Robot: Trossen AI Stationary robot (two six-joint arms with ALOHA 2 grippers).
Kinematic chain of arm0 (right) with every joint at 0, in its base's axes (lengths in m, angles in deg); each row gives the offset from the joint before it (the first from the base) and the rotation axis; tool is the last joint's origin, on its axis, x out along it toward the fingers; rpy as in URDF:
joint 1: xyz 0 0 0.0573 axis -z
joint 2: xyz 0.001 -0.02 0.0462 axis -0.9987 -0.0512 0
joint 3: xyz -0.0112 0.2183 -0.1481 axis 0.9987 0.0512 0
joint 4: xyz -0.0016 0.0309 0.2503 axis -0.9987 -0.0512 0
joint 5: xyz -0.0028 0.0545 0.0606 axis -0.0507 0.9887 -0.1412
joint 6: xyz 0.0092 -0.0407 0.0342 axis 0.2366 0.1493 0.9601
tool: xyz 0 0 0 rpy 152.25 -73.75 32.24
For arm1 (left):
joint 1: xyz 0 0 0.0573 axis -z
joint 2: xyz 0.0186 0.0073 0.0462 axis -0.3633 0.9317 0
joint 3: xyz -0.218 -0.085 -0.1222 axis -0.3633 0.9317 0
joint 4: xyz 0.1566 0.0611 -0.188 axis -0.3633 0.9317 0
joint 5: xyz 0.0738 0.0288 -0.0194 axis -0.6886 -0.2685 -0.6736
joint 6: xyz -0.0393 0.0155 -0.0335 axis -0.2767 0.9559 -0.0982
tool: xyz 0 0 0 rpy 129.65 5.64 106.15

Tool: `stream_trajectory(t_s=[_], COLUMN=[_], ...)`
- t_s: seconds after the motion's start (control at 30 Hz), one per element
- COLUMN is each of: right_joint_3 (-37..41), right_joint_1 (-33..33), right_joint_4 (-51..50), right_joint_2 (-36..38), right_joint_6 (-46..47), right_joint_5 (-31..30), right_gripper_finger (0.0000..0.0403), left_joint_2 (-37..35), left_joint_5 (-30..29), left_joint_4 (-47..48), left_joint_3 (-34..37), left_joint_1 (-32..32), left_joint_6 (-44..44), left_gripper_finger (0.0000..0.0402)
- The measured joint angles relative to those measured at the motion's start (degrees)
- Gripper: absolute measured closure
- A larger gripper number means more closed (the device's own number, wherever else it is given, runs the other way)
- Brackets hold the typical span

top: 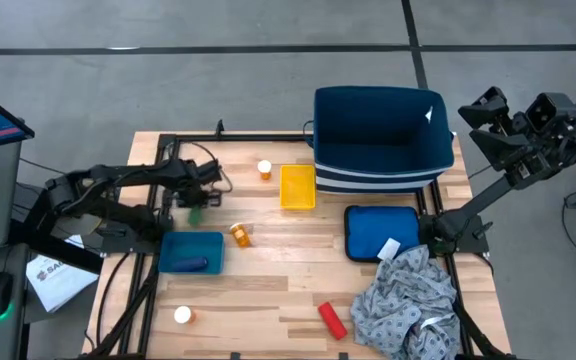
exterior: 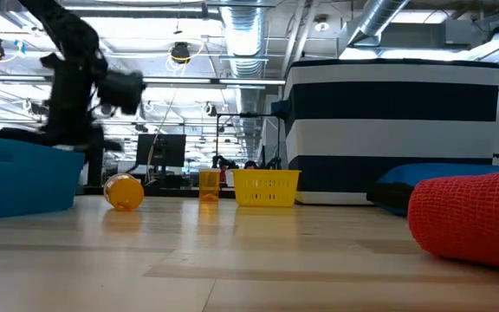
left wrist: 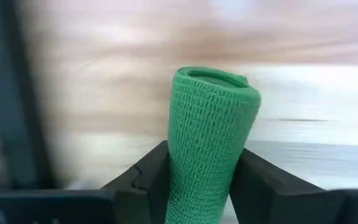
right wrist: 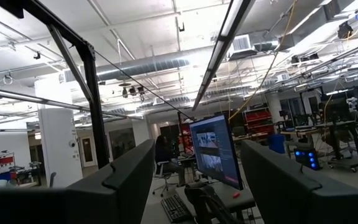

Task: Pick & place medical supplies in basket/bin
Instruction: Put the green bandage into the blue bin

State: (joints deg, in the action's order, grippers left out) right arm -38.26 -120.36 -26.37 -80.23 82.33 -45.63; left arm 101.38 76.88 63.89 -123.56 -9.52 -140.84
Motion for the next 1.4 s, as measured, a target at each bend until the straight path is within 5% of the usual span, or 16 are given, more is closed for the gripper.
stream_trajectory(t_s=[0.17, 0.3, 0.47, 0.67, 0.97, 1.17, 1.4], right_joint_3=[0.0, 0.0, 0.0, -0.02, -0.02, -0.02, -0.02], right_joint_1=[0.0, 0.0, 0.0, -0.01, -0.07, -0.05, -0.06], right_joint_4=[0.02, 0.07, 0.43, 0.66, 1.18, 1.35, 1.49], right_joint_2=[0.0, 0.0, -0.02, -0.47, -1.15, -1.16, -1.16], right_joint_6=[0.02, 0.04, 0.13, 0.51, 0.48, 0.33, 0.44], right_joint_5=[0.0, 0.0, 0.0, -0.01, 0.0, -0.02, -0.02], right_gripper_finger=[0.0168, 0.0168, 0.0168, 0.0168, 0.0168, 0.0168, 0.0168], left_joint_2=[-5.15, -8.47, -10.06, -10.63, -10.56, -10.3, -10.32], left_joint_5=[0.32, 5.09, 14.31, 15.89, 9.32, 5.35, 1.63], left_joint_4=[-10.65, -17.7, -5.47, 12.52, 18.88, 17.2, 17.69], left_joint_3=[-7.46, -13.37, -19.54, -21.48, -19.12, -13.07, -9.57], left_joint_1=[0.0, 0.62, 6.5, 23.97, 47.71, 52.9, 51.51], left_joint_6=[6.88, 20.39, 32.98, 29.8, 11.9, 10.94, 14.87], left_gripper_finger=[0.0275, 0.0273, 0.0273, 0.0273, 0.0268, 0.0247, 0.0191])
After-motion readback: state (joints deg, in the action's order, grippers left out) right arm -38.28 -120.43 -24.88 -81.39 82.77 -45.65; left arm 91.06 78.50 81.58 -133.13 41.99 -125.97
